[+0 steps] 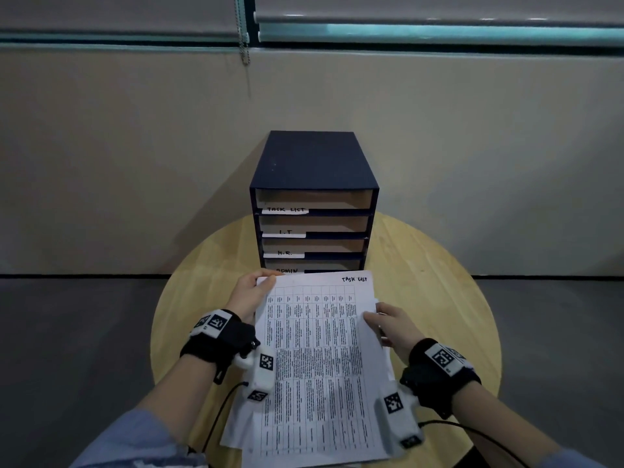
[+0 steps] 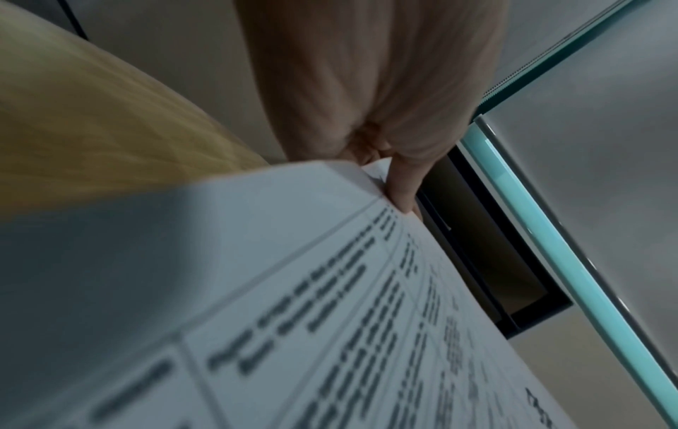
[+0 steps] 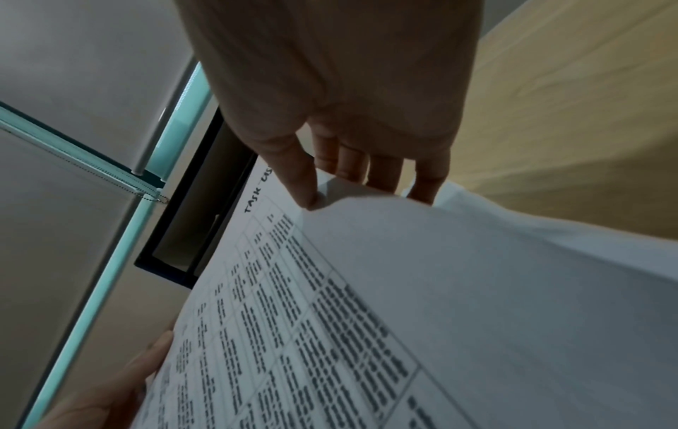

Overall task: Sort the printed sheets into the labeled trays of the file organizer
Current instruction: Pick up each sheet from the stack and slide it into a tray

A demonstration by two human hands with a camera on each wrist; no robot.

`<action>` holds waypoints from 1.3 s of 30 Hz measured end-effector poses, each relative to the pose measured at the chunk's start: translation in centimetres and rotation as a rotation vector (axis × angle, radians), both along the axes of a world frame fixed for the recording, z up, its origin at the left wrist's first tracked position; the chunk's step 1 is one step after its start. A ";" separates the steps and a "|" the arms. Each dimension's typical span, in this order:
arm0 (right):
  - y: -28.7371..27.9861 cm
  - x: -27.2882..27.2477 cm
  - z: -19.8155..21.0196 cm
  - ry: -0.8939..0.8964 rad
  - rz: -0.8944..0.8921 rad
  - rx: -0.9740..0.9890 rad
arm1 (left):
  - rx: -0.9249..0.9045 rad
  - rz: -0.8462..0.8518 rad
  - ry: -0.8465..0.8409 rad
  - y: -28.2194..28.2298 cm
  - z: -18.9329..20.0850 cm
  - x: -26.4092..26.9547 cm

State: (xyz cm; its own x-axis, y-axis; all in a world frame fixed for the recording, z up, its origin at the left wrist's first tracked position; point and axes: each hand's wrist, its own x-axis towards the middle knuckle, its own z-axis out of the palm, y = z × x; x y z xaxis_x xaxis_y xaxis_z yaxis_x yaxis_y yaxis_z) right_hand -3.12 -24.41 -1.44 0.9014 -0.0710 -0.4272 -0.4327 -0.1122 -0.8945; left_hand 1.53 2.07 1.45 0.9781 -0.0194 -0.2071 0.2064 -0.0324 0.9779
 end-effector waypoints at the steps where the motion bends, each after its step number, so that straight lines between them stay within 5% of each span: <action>1: -0.1 -0.2 0.2 0.010 0.006 0.029 | 0.000 0.001 0.010 -0.1 0.2 0.0; 8: -0.9 -2.2 -1.5 0.159 0.168 0.085 | -0.001 0.071 0.033 0.3 1.1 1.8; 11: -0.9 -2.2 -0.1 0.079 0.139 0.046 | -0.035 0.117 0.001 -0.3 3.3 1.7; 15: -1.1 0.9 2.9 -0.019 0.069 0.129 | -0.107 -0.013 0.070 -0.7 4.8 0.7; 26: -0.2 11.4 8.1 -0.055 0.020 -0.080 | -0.002 -0.354 0.156 0.8 5.9 -2.5; 34: -0.2 9.5 10.5 0.031 0.209 -0.254 | -0.041 -0.117 0.066 -0.5 6.5 3.2; 39: -0.6 12.6 9.8 0.062 0.047 0.163 | -0.048 -0.023 0.080 -1.4 7.4 8.0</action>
